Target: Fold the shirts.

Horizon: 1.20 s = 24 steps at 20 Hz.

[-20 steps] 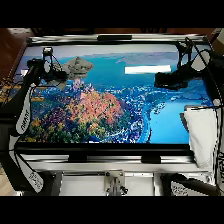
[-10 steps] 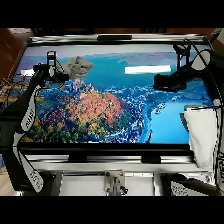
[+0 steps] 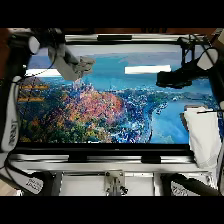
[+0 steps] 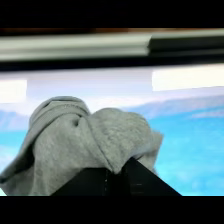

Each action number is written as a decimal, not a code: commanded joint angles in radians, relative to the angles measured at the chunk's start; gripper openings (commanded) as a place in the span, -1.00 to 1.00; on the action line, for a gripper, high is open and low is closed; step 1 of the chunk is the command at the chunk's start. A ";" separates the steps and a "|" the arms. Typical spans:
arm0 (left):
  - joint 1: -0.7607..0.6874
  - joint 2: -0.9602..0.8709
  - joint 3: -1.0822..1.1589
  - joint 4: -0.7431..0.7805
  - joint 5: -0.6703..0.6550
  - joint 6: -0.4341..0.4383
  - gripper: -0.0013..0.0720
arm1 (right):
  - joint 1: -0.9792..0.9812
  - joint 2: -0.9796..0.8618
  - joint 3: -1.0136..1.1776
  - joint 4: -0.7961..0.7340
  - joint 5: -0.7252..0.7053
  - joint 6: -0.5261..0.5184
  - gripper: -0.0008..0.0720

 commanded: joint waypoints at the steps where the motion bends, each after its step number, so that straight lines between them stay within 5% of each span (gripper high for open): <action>1: -0.142 0.311 -0.055 -0.005 0.003 0.004 -0.87 | 0.000 0.130 0.063 -0.146 0.018 -0.004 0.44; 7: -0.499 0.542 -0.357 -0.004 -0.409 -0.093 -0.87 | 0.000 0.407 0.101 -0.220 0.071 0.031 0.44; 11: -0.718 0.537 -0.714 -0.004 -0.278 -0.285 -0.87 | 0.000 0.449 0.101 -0.220 0.282 0.030 0.44; 14: -0.810 0.520 -0.938 -0.018 -0.197 -0.513 -0.85 | 0.000 0.438 0.062 -0.216 0.359 0.014 0.44; 15: -0.821 0.509 -0.974 -0.057 -0.176 -0.546 -0.55 | 0.000 0.438 0.039 -0.217 0.352 0.014 0.44; 16: -0.821 0.500 -0.978 -0.093 -0.170 -0.544 0.43 | 0.000 0.438 0.008 -0.217 0.331 0.014 0.44; 17: -0.813 0.497 -0.965 -0.091 -0.180 -0.533 1.00 | 0.000 0.438 -0.022 -0.217 0.309 0.014 0.44; 18: -0.787 0.503 -0.932 -0.085 -0.234 -0.465 1.00 | 0.000 0.438 -0.057 -0.216 0.282 0.014 0.63; 21: -0.578 0.518 -0.768 0.009 -0.581 -0.223 1.00 | -0.002 0.414 -0.159 -0.198 0.296 -0.010 0.65; 24: -0.220 0.544 -0.747 -0.080 -0.665 -0.061 0.98 | -0.053 0.362 -0.291 -0.031 0.317 -0.037 0.65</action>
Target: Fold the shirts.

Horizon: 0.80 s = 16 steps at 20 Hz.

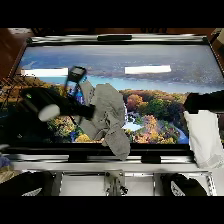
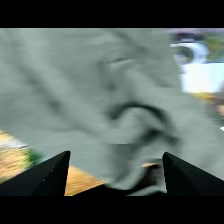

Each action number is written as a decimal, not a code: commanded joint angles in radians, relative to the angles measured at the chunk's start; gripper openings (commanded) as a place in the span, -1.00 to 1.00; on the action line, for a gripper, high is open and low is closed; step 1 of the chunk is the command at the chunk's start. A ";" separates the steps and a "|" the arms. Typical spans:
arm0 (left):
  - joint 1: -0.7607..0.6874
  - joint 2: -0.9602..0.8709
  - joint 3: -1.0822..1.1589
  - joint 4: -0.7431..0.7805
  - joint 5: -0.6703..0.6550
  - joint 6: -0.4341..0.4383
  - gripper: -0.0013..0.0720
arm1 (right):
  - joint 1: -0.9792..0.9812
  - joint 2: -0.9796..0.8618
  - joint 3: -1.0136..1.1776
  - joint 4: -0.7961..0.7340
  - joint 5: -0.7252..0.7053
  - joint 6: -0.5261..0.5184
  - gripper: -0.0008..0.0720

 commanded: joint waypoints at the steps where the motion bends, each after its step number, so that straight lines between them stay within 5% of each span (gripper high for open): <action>1: 0.389 0.013 0.008 -0.132 -0.177 0.168 0.98 | -0.056 -0.050 -0.159 0.212 0.013 -0.030 0.65; 6: 0.795 0.010 -0.331 -0.512 0.024 0.243 0.98 | -0.096 -0.130 -0.386 0.532 -0.036 -0.082 0.65; 10: 0.816 -0.061 -0.480 -0.573 0.232 0.260 0.97 | -0.093 -0.198 -0.427 0.576 -0.056 -0.082 0.65; 16: 0.759 -0.233 -0.481 -0.890 0.464 0.384 0.97 | -0.092 -0.217 -0.427 0.595 -0.064 -0.074 0.65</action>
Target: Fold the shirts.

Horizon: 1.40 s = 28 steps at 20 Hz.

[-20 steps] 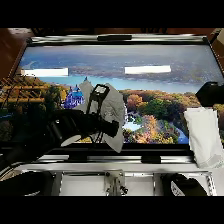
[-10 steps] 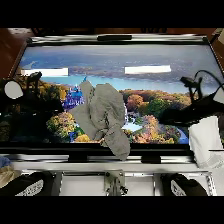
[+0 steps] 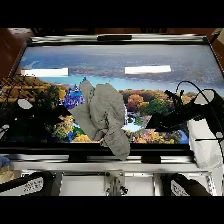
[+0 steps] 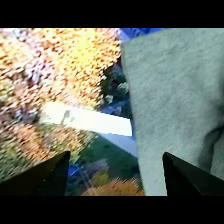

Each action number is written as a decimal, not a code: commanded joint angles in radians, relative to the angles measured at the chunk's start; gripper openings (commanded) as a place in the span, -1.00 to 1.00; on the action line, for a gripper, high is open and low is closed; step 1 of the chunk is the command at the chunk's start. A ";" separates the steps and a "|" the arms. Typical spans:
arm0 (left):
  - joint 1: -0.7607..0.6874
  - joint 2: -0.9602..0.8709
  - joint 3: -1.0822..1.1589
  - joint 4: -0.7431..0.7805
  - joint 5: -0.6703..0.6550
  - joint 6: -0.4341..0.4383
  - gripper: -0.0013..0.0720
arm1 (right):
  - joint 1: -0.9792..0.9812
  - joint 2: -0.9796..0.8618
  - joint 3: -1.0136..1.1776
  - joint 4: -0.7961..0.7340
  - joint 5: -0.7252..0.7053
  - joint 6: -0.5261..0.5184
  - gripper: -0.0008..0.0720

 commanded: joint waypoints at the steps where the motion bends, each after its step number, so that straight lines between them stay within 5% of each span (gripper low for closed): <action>1: -0.021 -0.071 -0.014 -0.190 0.153 0.055 0.97 | -0.001 -0.010 -0.006 0.027 -0.001 0.003 0.65; 9: -0.084 -0.116 -0.013 -0.351 0.349 0.051 0.64 | -0.001 -0.010 -0.006 0.025 -0.002 0.038 0.65; 10: -0.085 -0.125 -0.013 -0.378 0.347 0.051 0.24 | -0.001 -0.010 -0.006 0.026 -0.001 0.035 0.65; 12: -0.093 -0.129 -0.011 -0.394 0.360 0.052 -0.04 | 0.008 -0.010 -0.006 0.024 0.000 0.006 0.65; 13: -0.094 -0.129 -0.011 -0.394 0.365 0.054 -0.42 | 0.028 -0.010 -0.006 0.013 -0.006 -0.011 0.65; 16: -0.094 -0.128 0.005 -0.394 0.349 0.098 -0.86 | 0.148 -0.010 -0.006 0.000 -0.067 -0.013 0.65; 21: -0.094 -0.114 0.023 -0.394 0.293 0.150 -0.86 | 0.394 -0.040 -0.006 0.002 -0.183 -0.065 0.65; 28: -0.094 -0.051 0.023 -0.394 0.269 0.171 -0.86 | 0.587 -0.331 -0.005 0.009 -0.348 -0.109 0.65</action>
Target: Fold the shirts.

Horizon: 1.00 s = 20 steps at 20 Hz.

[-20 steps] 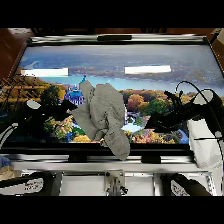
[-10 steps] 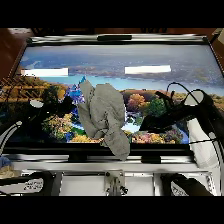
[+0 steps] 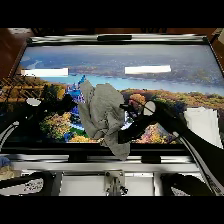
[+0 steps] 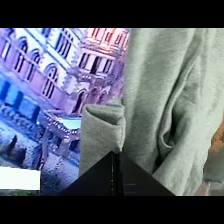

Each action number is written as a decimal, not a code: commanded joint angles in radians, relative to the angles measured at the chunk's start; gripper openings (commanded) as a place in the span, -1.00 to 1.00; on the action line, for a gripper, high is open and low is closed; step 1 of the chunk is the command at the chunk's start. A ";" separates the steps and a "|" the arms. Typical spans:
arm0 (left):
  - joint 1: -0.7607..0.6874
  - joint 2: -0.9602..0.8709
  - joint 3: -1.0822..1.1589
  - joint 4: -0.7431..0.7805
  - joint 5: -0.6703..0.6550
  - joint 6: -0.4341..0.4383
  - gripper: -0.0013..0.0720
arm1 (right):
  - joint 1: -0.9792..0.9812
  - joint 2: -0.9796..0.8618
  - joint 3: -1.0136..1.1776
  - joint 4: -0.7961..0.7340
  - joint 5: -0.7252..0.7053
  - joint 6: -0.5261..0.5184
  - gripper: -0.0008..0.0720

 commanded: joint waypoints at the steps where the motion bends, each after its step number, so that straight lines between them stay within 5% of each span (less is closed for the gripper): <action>1: 0.000 0.034 0.001 0.000 -0.023 0.011 -0.86 | 0.051 -0.125 0.001 0.024 -0.096 -0.002 0.46; 2: 0.000 0.043 0.001 0.005 -0.026 0.012 -0.86 | 0.046 -0.128 0.002 0.027 -0.093 0.006 -0.57; 3: 0.000 0.058 0.002 0.016 -0.026 0.011 -0.87 | 0.043 -0.118 0.012 0.027 -0.076 0.013 -0.74; 7: 0.001 0.201 0.119 0.162 -0.051 0.072 -0.87 | 0.017 0.071 0.179 -0.072 0.008 -0.016 -0.74; 13: 0.007 0.634 0.691 0.300 0.027 0.069 -0.87 | -0.086 0.476 0.717 -0.439 -0.092 0.155 -0.74; 18: 0.006 0.802 0.945 0.277 0.006 -0.090 -0.87 | -0.083 0.636 0.888 -0.255 -0.280 0.228 -0.74; 20: 0.007 0.828 0.944 0.312 -0.061 -0.092 -0.87 | -0.084 0.655 0.888 -0.238 -0.239 0.240 -0.74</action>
